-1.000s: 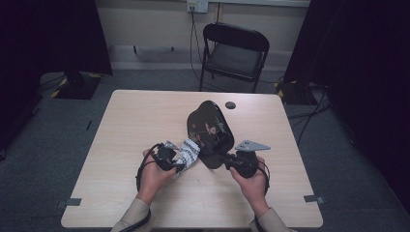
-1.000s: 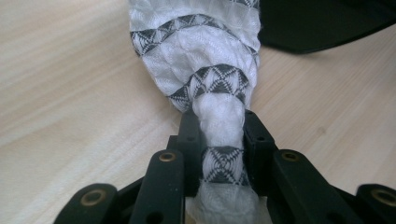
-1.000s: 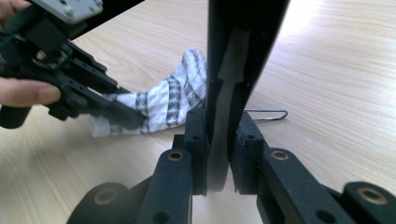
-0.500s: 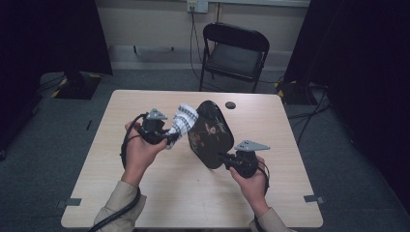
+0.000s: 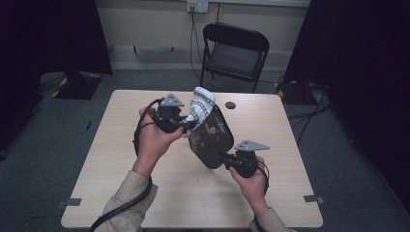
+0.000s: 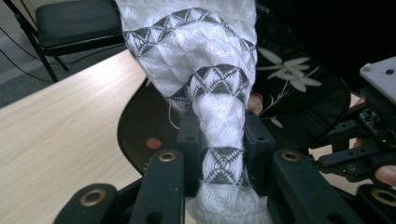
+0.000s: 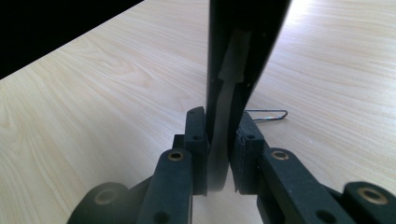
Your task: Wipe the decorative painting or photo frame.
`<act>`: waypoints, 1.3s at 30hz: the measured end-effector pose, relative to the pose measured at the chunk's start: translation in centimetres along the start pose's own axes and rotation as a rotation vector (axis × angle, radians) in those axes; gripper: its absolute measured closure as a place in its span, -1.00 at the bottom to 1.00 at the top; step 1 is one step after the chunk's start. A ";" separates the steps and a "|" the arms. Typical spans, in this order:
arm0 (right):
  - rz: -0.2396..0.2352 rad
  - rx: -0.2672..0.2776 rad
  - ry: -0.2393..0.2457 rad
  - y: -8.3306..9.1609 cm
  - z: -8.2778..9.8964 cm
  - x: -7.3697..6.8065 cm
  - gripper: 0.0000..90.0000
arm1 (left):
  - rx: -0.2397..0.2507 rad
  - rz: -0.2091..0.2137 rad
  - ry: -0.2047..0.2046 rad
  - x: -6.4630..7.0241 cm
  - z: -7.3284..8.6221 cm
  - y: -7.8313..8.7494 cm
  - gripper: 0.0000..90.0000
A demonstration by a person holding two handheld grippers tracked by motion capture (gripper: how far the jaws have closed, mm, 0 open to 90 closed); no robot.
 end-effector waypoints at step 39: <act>0.000 -0.002 -0.001 0.0 -0.1 0.0 0.76 | -0.287 0.011 0.054 0.2 13.1 -6.6 0.63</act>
Point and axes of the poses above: each handheld gripper's, and its own axes: y roughly backward along the jaws, z roughly out of its underside, x roughly to its right, the point moved 2 cm from there along -y, roughly forward along the jaws, and after that the axes turned 10 degrees about -z, right-handed, at the moved point
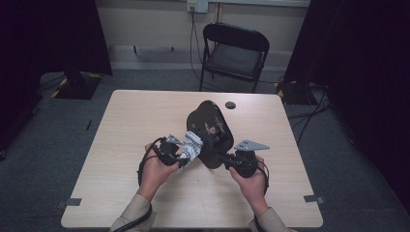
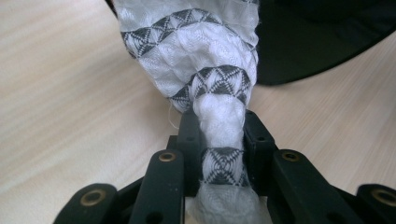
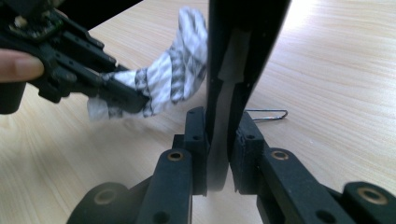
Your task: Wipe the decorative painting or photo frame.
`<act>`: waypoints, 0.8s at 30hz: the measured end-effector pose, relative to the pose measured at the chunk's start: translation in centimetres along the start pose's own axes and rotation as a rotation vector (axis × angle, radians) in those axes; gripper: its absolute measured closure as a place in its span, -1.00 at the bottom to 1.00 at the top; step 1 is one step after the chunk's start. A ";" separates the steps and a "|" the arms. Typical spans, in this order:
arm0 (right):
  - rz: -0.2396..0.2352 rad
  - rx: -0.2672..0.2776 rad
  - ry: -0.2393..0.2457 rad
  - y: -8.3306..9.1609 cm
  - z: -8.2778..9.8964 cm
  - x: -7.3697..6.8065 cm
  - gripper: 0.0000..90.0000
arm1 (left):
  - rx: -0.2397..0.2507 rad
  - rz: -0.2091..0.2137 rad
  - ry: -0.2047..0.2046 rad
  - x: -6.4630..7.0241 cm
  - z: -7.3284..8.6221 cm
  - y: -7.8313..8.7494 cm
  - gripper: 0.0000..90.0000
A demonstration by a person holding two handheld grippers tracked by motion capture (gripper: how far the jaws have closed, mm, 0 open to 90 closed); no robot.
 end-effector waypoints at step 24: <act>-0.002 0.003 -0.002 -0.1 0.0 0.1 0.76 | 0.081 -0.031 0.025 -1.9 -2.6 5.2 0.63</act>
Point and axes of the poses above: each handheld gripper's, and its own axes: y roughly backward along the jaws, z roughly out of its underside, x roughly to its right, the point moved 2 cm from there along -y, roughly forward along the jaws, and after that the axes turned 10 degrees about -z, right-handed, at the moved point
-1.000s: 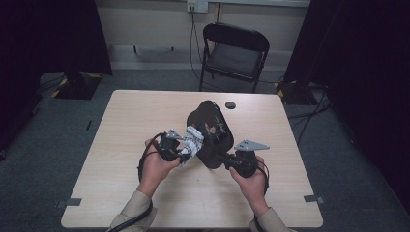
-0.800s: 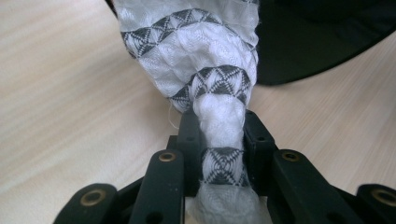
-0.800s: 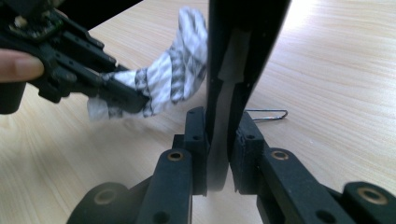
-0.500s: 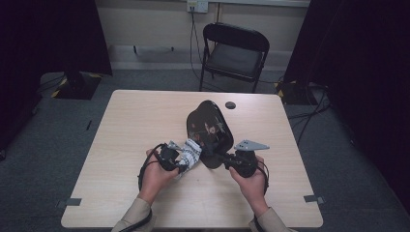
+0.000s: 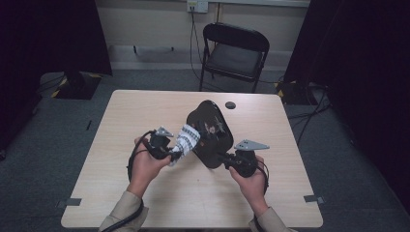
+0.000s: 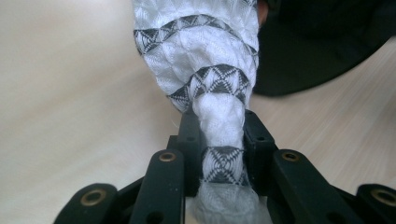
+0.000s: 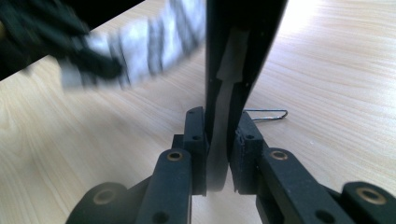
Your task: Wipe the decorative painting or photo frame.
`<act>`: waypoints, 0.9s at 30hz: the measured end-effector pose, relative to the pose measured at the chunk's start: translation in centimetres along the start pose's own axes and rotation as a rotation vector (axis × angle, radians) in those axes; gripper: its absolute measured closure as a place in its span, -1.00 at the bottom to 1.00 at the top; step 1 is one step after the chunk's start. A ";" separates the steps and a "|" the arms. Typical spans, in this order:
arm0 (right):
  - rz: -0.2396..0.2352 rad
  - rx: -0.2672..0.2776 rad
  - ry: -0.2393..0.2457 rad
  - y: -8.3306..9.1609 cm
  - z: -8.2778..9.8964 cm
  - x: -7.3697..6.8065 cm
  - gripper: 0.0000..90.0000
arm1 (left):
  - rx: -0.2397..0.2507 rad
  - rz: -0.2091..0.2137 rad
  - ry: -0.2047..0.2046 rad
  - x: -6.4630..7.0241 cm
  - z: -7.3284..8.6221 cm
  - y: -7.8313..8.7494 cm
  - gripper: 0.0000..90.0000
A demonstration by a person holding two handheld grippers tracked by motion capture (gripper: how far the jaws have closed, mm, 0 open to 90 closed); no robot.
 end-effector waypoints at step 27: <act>-0.001 0.003 0.002 -0.3 -0.1 0.0 0.76 | 0.120 0.058 -0.088 2.7 -4.8 1.8 0.63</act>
Point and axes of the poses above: each handheld gripper's, and its own axes: y roughly backward along the jaws, z roughly out of its underside, x roughly to its right, the point moved 2 cm from there along -y, roughly forward along the jaws, and after that the axes turned 10 degrees about -z, right-handed, at the moved point
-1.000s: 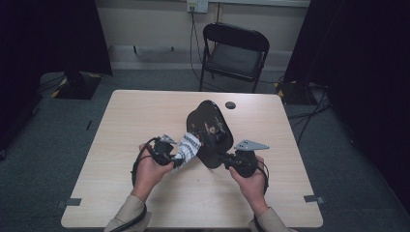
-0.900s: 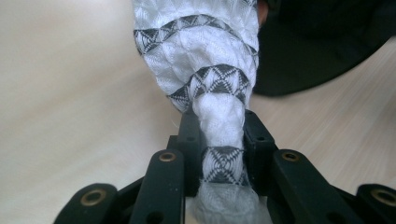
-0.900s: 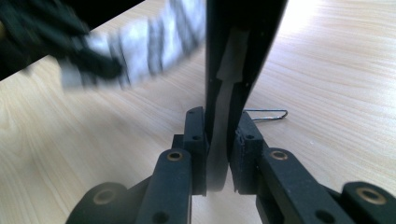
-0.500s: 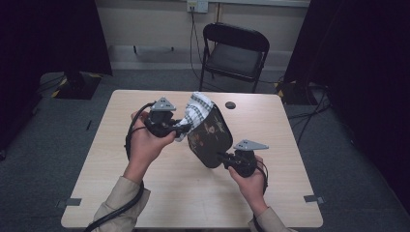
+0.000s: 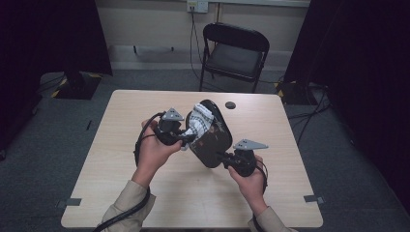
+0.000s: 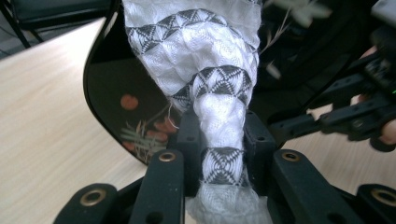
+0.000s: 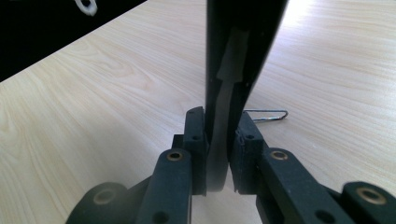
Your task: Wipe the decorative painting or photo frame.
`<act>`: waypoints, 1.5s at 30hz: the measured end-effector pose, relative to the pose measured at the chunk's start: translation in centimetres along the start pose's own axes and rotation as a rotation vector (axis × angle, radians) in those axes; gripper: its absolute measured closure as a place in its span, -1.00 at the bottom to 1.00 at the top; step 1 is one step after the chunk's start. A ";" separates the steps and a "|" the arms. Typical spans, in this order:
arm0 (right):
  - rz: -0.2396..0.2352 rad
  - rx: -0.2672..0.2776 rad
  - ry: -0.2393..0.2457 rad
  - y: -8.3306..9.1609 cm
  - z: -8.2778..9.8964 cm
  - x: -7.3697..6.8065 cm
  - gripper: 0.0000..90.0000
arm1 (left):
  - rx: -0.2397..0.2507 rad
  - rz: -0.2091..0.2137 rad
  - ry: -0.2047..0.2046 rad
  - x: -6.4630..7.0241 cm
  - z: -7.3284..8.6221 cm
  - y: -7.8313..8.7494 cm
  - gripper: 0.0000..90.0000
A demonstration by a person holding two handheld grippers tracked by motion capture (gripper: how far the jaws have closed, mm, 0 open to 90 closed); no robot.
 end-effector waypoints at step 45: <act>0.002 0.000 0.001 -0.1 0.0 0.0 0.76 | -0.233 -0.011 0.095 -0.2 10.8 -6.1 0.63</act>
Point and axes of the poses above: each handheld gripper's, and its own axes: y roughly backward along the jaws, z roughly out of its underside, x roughly to its right, the point moved 2 cm from there along -y, roughly forward along the jaws, and after that the axes turned 10 degrees about -z, right-handed, at the moved point
